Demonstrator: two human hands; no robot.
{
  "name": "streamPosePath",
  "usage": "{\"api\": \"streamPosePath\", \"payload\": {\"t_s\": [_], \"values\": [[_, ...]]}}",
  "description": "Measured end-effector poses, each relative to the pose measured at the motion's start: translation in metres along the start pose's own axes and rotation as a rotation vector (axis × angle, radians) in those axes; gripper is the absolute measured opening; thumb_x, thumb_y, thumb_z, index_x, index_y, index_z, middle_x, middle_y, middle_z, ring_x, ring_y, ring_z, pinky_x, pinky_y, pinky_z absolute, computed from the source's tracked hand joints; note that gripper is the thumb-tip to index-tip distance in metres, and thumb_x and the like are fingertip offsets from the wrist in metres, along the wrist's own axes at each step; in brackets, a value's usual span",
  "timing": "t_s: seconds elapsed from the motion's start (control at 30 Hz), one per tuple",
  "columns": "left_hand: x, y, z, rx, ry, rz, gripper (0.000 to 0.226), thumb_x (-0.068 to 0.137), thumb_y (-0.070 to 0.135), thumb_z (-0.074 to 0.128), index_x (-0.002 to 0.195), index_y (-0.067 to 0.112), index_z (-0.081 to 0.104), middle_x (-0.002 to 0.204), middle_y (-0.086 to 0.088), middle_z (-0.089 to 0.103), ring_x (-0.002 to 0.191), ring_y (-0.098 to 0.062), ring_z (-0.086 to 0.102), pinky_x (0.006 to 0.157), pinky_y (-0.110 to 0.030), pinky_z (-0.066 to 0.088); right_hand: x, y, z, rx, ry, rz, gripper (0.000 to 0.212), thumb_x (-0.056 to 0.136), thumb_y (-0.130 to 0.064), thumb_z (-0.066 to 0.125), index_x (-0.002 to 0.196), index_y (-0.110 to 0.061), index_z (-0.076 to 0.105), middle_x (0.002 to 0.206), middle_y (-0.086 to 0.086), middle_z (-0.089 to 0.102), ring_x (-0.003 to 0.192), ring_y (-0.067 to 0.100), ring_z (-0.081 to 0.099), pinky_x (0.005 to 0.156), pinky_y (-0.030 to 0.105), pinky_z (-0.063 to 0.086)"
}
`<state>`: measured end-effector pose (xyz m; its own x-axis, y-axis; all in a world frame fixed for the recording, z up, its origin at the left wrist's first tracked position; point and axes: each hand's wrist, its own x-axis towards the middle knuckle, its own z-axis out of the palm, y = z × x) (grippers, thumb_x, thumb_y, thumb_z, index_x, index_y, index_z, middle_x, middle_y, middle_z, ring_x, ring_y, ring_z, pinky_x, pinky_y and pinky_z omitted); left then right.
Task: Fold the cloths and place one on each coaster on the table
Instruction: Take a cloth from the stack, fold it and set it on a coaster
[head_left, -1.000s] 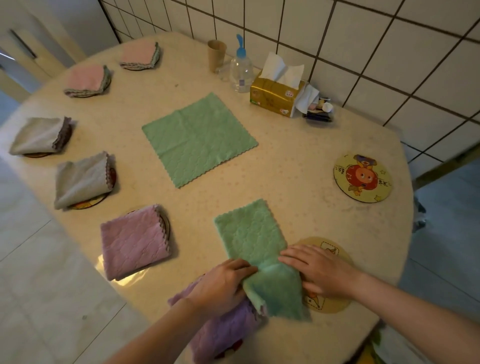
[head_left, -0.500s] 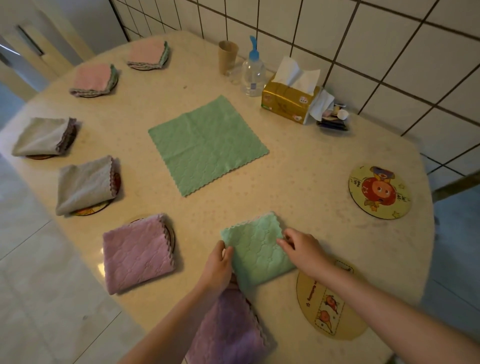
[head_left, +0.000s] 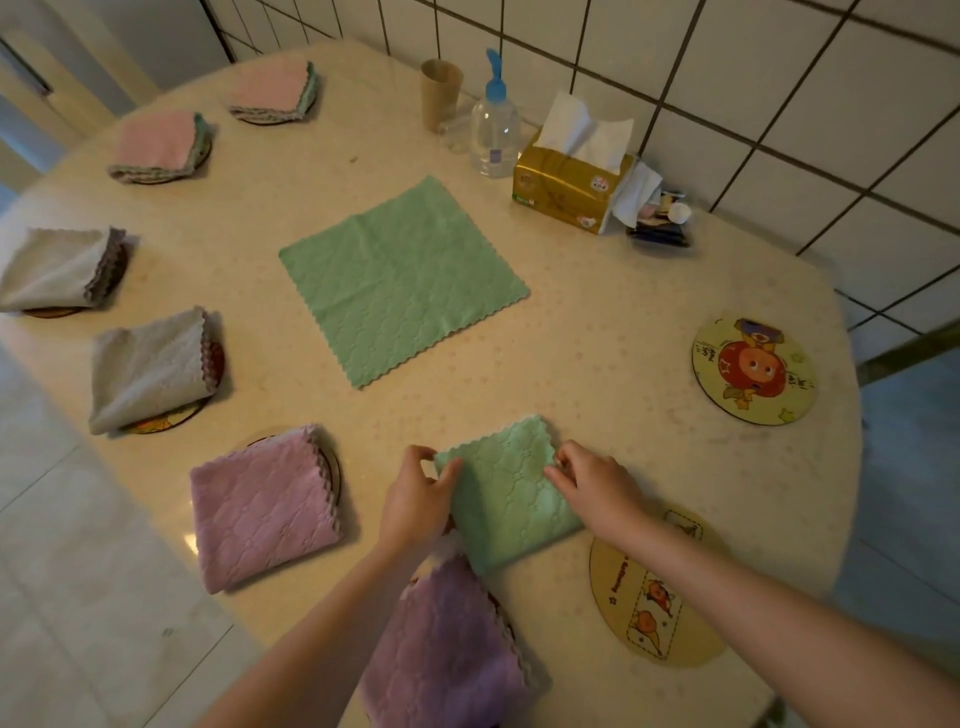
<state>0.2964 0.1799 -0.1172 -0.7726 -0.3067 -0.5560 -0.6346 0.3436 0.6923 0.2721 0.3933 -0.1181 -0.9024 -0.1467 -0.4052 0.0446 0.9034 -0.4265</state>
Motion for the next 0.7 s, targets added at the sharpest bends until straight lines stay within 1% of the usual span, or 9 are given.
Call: {"api": "streamPosePath", "payload": {"t_s": [0.07,0.13,0.2,0.23,0.3,0.4,0.47,0.6,0.7], "values": [[0.009,0.003,-0.007,0.112,0.043,0.052,0.022,0.090,0.040,0.060,0.099,0.024,0.049,0.074,-0.001,0.064,0.057,-0.024,0.068,0.060,-0.047,0.058,-0.002,-0.002,-0.001,0.018,0.005,0.021,0.024,0.095,-0.043,0.044,0.091,-0.020,0.051,0.076,-0.004,0.059,0.064,0.012,0.056,0.050,0.026,0.042],[0.014,0.004,-0.014,0.286,0.075,0.128,0.021,0.089,0.040,0.060,0.100,0.025,0.049,0.079,0.004,0.066,0.059,-0.020,0.067,0.060,-0.042,0.057,-0.006,-0.005,-0.001,0.050,0.045,0.047,0.023,0.094,-0.043,0.046,0.093,-0.021,0.049,0.084,-0.005,0.059,0.070,0.012,0.058,0.054,0.026,0.046],[0.017,0.005,-0.019,0.489,0.110,0.245,0.024,0.089,0.040,0.060,0.105,0.025,0.051,0.095,0.007,0.065,0.075,-0.020,0.064,0.062,-0.034,0.052,-0.011,-0.006,0.000,0.086,0.105,0.094,0.025,0.092,-0.045,0.050,0.099,-0.021,0.049,0.094,-0.006,0.056,0.079,0.011,0.056,0.061,0.025,0.049],[0.017,0.006,-0.021,0.547,0.114,0.306,0.026,0.089,0.040,0.059,0.110,0.024,0.053,0.102,0.006,0.063,0.082,-0.020,0.062,0.063,-0.032,0.050,-0.015,-0.006,0.001,0.099,0.119,0.121,0.031,0.090,-0.047,0.052,0.104,-0.019,0.049,0.099,-0.005,0.054,0.085,0.012,0.055,0.066,0.026,0.050],[0.020,0.009,-0.021,0.573,0.061,0.386,0.033,0.090,0.040,0.057,0.118,0.022,0.055,0.112,0.003,0.060,0.093,-0.019,0.059,0.071,-0.033,0.050,-0.022,-0.005,0.005,0.083,0.114,0.165,0.043,0.085,-0.052,0.056,0.109,-0.017,0.048,0.105,-0.003,0.053,0.094,0.014,0.051,0.077,0.029,0.050],[0.025,0.011,-0.017,0.643,-0.064,0.417,0.043,0.087,0.042,0.062,0.124,0.021,0.054,0.118,0.002,0.057,0.106,-0.020,0.053,0.084,-0.035,0.049,-0.031,-0.007,0.009,-0.099,0.072,0.192,0.054,0.082,-0.061,0.053,0.111,-0.016,0.048,0.113,0.002,0.052,0.106,0.019,0.042,0.088,0.031,0.044],[0.028,0.013,-0.015,0.727,-0.092,0.439,0.045,0.084,0.042,0.066,0.122,0.019,0.056,0.117,0.000,0.055,0.107,-0.021,0.051,0.087,-0.035,0.047,-0.034,-0.010,0.008,-0.186,0.062,0.221,0.062,0.081,-0.066,0.049,0.116,-0.015,0.047,0.118,0.005,0.050,0.111,0.022,0.039,0.091,0.032,0.040],[0.030,0.020,-0.011,0.748,-0.096,0.420,0.041,0.081,0.036,0.070,0.115,0.018,0.056,0.112,-0.002,0.056,0.103,-0.021,0.050,0.085,-0.032,0.046,-0.033,-0.018,0.007,-0.273,0.060,0.279,0.072,0.080,-0.069,0.048,0.122,-0.010,0.045,0.123,0.010,0.048,0.113,0.026,0.037,0.094,0.034,0.037],[0.031,0.025,-0.010,0.713,-0.111,0.371,0.035,0.080,0.030,0.070,0.110,0.017,0.058,0.108,-0.003,0.058,0.095,-0.020,0.050,0.076,-0.029,0.043,-0.032,-0.021,0.006,-0.395,0.061,0.277,0.075,0.081,-0.072,0.042,0.121,-0.008,0.050,0.121,0.009,0.048,0.112,0.026,0.037,0.092,0.034,0.037]]}}
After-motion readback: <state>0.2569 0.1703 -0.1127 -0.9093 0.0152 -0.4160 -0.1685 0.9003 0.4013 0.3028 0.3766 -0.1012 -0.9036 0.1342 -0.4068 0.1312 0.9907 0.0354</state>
